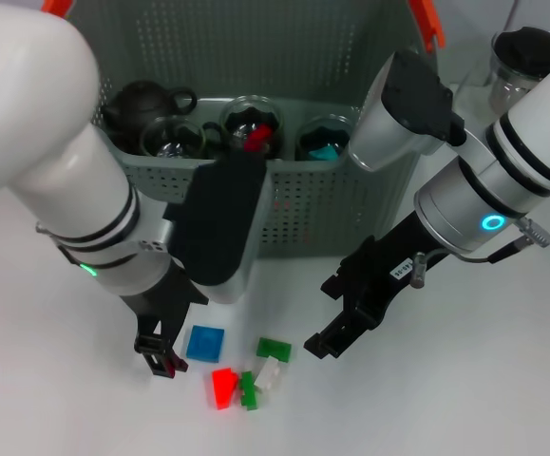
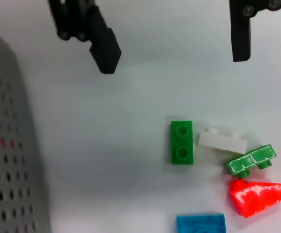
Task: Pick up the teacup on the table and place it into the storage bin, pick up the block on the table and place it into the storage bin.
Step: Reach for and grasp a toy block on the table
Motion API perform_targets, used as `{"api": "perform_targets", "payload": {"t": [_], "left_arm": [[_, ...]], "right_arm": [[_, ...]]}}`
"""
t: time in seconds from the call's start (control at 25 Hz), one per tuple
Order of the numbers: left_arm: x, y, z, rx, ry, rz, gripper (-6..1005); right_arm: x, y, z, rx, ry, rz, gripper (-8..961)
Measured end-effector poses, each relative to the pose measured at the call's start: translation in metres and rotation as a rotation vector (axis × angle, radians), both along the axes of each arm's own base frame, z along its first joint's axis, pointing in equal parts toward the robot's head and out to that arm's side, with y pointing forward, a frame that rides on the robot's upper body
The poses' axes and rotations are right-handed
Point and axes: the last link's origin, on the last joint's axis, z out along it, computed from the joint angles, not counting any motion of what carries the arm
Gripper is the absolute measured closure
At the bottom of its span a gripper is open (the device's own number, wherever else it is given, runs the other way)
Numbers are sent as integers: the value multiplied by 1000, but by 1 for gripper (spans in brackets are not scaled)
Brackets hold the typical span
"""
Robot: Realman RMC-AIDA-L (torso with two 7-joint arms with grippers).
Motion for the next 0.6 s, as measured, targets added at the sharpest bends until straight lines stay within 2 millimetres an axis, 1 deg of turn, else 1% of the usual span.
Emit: {"api": "perform_targets", "payload": {"t": [0.16, 0.36, 0.6], "left_arm": [[0, 3, -8, -2, 13, 3, 94], [-1, 4, -14, -9, 26, 3, 160], [-1, 2, -19, -12, 33, -3, 157]], "right_arm": [[1, 0, 0, 4, 2, -1, 9], [1, 1, 0, 6, 3, 2, 10], [1, 1, 0, 6, 3, 7, 10]]}}
